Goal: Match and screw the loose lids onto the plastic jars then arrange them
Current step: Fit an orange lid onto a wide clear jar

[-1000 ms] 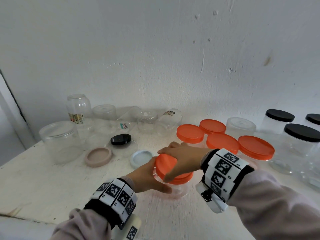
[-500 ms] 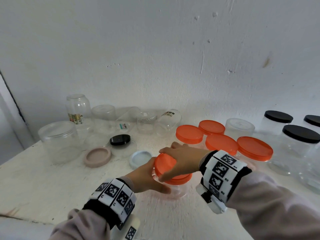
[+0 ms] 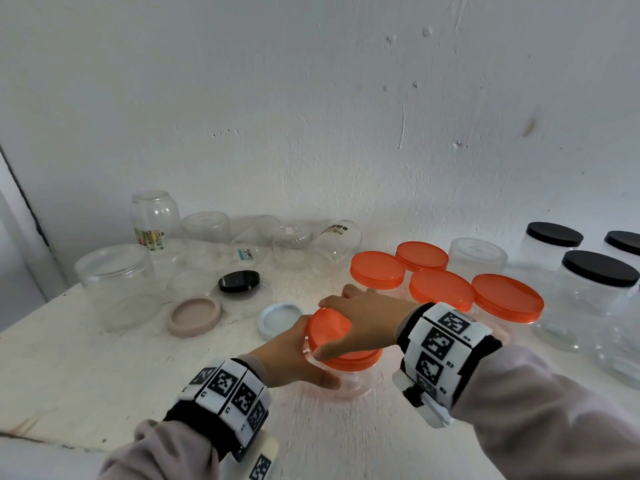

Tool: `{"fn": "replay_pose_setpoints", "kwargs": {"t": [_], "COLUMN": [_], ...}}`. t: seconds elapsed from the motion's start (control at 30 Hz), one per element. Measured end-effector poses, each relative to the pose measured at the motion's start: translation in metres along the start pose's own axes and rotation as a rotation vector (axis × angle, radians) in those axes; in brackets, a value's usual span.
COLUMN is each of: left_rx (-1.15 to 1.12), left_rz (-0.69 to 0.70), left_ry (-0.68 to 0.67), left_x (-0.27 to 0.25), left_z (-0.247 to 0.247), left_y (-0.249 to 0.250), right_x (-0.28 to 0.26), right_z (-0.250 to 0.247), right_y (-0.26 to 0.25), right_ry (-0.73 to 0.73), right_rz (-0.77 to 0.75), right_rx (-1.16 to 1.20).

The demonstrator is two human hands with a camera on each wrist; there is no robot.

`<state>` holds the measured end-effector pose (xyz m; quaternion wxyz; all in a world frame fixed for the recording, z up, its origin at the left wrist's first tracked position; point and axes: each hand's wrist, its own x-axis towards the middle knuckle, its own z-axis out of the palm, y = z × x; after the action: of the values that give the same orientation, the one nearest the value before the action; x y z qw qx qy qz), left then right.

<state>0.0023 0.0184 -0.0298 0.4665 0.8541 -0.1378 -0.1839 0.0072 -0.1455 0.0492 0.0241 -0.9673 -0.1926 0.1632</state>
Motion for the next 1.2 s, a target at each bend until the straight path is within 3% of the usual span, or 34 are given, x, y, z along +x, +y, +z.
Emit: {"fn": "replay_pose_setpoints", "kwargs": {"t": [0.1, 0.27, 0.5, 0.7, 0.97, 1.2], "left_rx": [0.004, -0.016, -0.017, -0.025, -0.031, -0.042], "left_rz": [0.001, -0.005, 0.000, -0.009, -0.008, -0.013], "left_ry": [0.001, 0.001, -0.001, 0.004, -0.011, -0.007], "left_x": [0.000, 0.001, 0.001, 0.002, 0.002, 0.003], "left_z": [0.000, 0.001, 0.001, 0.000, 0.000, -0.001], "left_y": [0.000, 0.000, -0.001, -0.003, -0.003, -0.005], "right_x": [-0.001, -0.005, -0.002, -0.003, -0.001, 0.001], "right_z": [0.003, -0.006, 0.003, -0.006, 0.003, -0.008], "right_y": [-0.001, 0.004, 0.000, 0.002, 0.001, -0.003], "right_ry": [0.010, -0.110, 0.014, -0.103, 0.010, -0.117], "right_rz": [0.013, -0.064, 0.034, -0.046, 0.033, -0.057], "right_rx": [-0.021, 0.014, -0.026, 0.003, -0.028, -0.046]}}
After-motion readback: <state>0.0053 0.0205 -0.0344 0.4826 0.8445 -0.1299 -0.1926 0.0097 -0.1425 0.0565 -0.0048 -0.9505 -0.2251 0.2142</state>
